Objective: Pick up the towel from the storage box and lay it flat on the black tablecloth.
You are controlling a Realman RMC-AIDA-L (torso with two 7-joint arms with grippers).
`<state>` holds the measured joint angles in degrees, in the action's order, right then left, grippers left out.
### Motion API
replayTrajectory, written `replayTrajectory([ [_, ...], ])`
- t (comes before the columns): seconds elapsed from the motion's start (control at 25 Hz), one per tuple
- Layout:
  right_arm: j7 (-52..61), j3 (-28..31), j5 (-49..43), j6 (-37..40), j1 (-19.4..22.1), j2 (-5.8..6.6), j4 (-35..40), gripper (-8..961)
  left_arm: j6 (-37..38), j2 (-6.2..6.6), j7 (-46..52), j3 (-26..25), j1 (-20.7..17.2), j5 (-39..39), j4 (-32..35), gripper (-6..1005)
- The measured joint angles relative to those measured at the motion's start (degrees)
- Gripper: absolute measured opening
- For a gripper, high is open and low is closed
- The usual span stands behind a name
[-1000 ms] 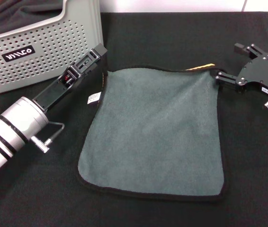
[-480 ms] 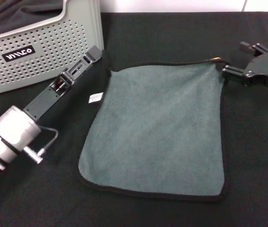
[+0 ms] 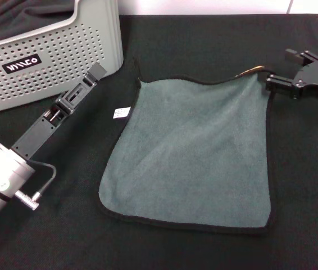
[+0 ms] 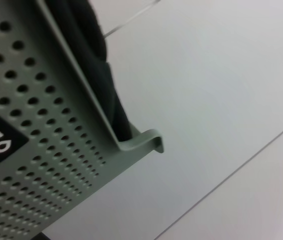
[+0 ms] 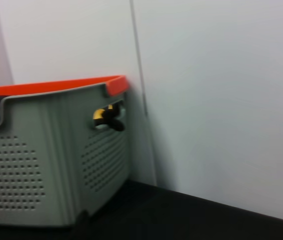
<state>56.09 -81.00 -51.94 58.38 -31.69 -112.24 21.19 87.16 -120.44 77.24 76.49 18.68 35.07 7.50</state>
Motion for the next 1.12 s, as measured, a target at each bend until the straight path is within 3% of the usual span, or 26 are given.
replayTrajectory([
  [0.8, -3.75, 0.1, -2.35, -0.33, 2.59, -1.76, 2.39, 836, 0.73, 0.03, -3.17, 0.42, -0.76, 1.25, -0.29, 891],
  [1.04, -3.91, 0.24, -2.56, -0.34, 2.68, -2.04, 2.15, 651, 0.73, 0.03, -3.23, 0.42, -1.05, 1.25, -0.39, 891],
  [1.12, -3.95, 0.36, -2.56, -0.39, 3.16, -2.06, 2.37, 415, 0.74, 0.01, -3.24, 0.42, -1.18, 1.25, -0.4, 891],
])
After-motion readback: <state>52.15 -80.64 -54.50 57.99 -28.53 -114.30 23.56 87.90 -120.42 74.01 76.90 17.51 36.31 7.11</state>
